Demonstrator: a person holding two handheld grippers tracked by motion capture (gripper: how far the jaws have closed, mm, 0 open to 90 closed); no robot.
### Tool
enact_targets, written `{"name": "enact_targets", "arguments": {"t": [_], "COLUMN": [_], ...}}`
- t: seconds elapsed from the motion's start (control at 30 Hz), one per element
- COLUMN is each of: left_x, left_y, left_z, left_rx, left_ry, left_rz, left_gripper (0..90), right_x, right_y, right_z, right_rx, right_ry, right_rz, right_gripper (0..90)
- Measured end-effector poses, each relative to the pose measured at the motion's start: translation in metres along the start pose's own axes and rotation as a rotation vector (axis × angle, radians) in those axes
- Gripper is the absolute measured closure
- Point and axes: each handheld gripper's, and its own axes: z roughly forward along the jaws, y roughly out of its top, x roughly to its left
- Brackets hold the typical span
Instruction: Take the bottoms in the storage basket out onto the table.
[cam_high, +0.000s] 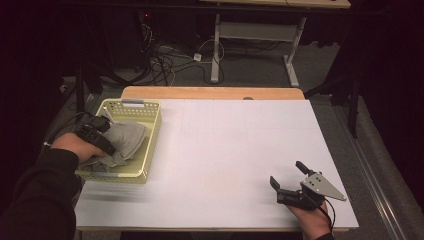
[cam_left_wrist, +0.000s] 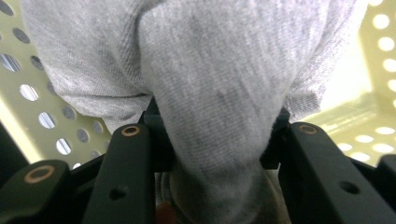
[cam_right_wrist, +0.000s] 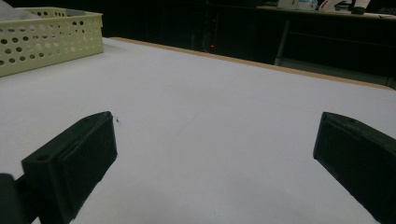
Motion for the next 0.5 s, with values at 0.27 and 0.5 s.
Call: {"name": "enact_targets", "arguments": {"t": [0.27, 0.5], "left_x": [-0.001, -0.005], "left_y": [0.005, 0.008], "left_z": [-0.014, -0.022], "left_rx": [0.023, 0.045], "left_ry": [-0.026, -0.018], "left_rz": [-0.043, -0.027], "left_gripper": [57.5, 57.5], "right_x": [0.0, 0.001], "right_y": [0.0, 0.0], "right_z": [0.0, 0.0], "right_rx": [0.001, 0.0], "right_ry": [0.002, 0.004], "right_rz": [0.005, 0.004], "right_gripper": [0.2, 0.2]}}
